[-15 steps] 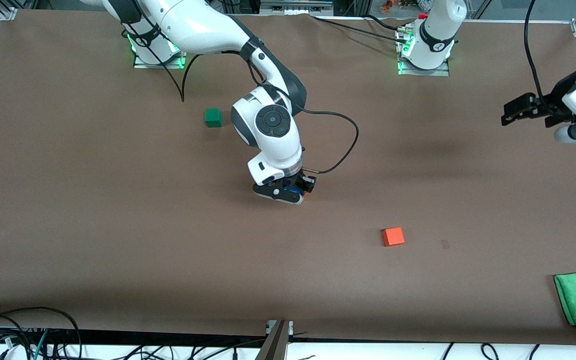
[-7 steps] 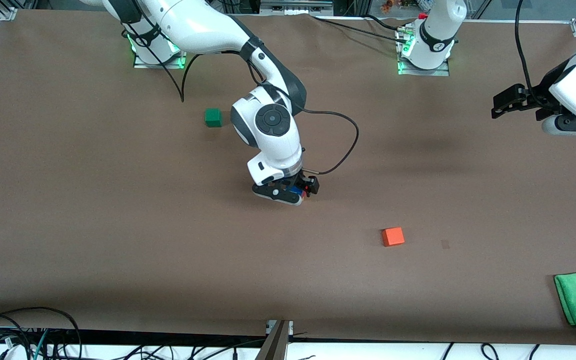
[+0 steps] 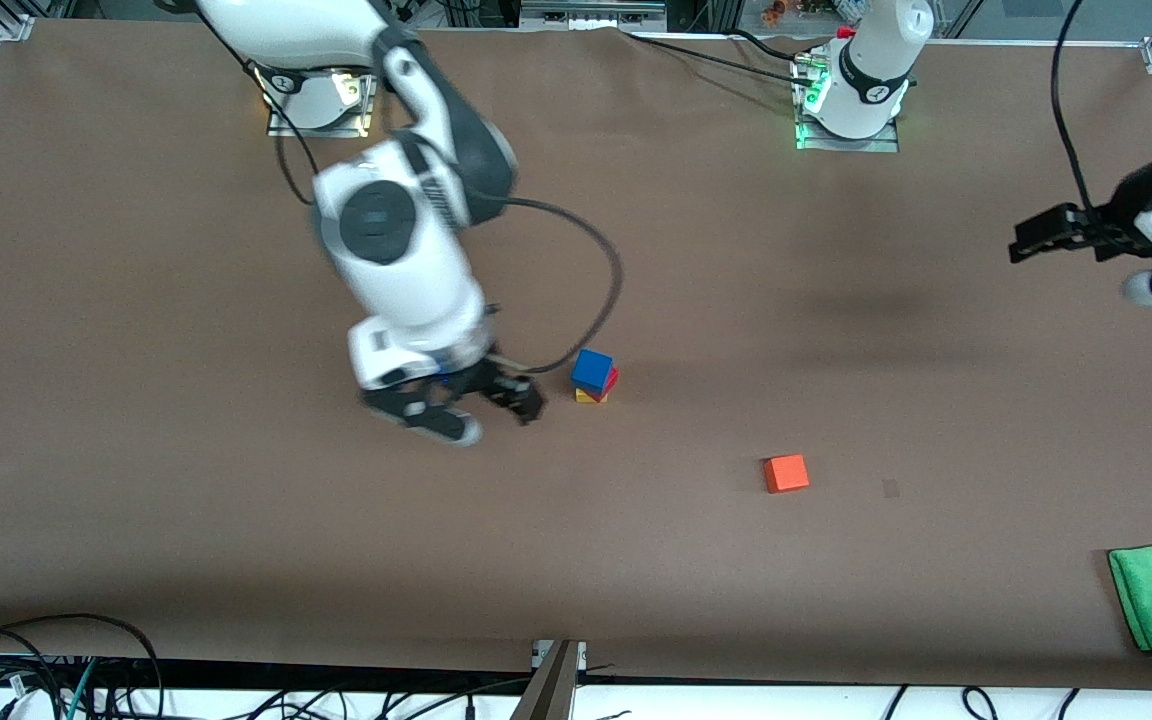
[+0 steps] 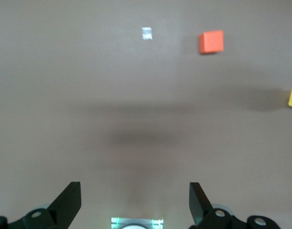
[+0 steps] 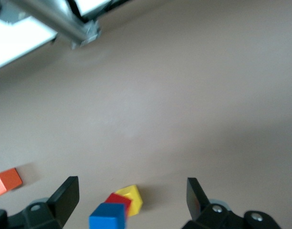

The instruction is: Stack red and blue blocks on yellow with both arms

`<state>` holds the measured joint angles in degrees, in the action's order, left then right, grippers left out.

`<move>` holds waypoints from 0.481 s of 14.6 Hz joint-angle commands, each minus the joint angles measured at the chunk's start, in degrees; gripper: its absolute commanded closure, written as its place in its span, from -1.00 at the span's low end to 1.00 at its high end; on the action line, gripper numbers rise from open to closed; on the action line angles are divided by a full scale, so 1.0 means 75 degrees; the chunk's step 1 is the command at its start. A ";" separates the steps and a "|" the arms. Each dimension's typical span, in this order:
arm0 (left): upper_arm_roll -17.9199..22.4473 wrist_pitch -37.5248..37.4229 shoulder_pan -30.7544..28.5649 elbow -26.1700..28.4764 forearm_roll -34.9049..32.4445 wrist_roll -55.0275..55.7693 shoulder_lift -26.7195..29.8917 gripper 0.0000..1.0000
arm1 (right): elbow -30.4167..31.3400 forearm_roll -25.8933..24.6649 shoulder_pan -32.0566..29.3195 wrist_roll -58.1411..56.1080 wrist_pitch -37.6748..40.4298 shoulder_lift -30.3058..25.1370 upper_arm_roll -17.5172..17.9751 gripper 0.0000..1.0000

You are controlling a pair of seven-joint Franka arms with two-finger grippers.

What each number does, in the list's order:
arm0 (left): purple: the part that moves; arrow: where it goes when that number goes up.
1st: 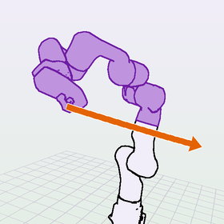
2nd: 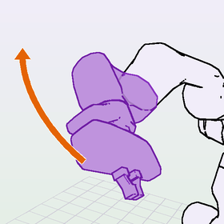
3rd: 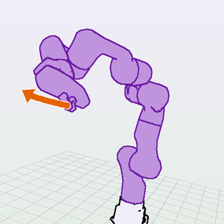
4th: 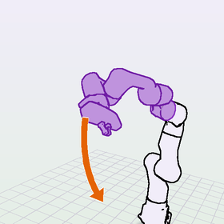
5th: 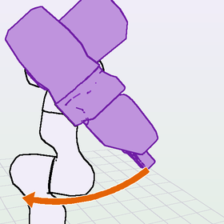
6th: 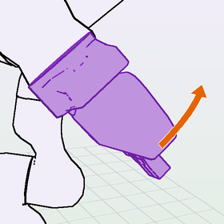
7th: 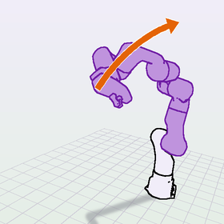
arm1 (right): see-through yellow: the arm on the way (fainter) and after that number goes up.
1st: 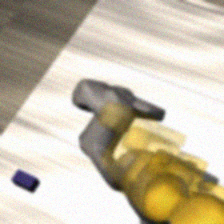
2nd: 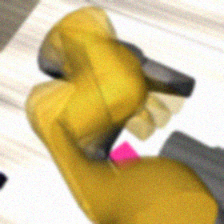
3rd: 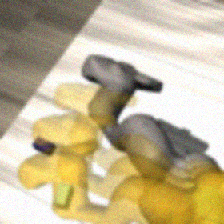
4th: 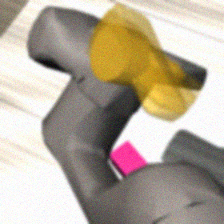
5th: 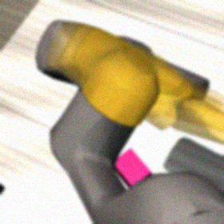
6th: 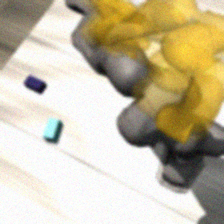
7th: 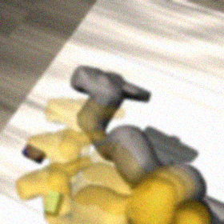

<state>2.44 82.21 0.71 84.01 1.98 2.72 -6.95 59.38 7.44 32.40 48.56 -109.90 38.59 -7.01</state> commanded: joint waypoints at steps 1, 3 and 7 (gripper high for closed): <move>-0.0079 0.0066 -0.0094 -0.0291 0.0111 -0.0140 -0.0175 -1.00 | 0.0285 0.0600 -0.0861 -0.1139 0.0717 -0.0736 0.0138 -1.00; -0.0137 0.0137 -0.0083 -0.0291 0.0122 -0.0081 -0.0105 -1.00 | 0.0391 0.0613 -0.1353 -0.1725 0.1571 -0.1216 -0.0002 -1.00; -0.0184 0.0078 -0.0013 -0.0162 0.0123 -0.0070 0.0281 -1.00 | 0.1396 0.0625 -0.1589 -0.3049 0.2406 -0.2563 -0.0739 -1.00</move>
<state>1.26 83.39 0.31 82.73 2.00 2.48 -6.91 61.71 11.02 20.11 30.02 -93.04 27.09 -10.14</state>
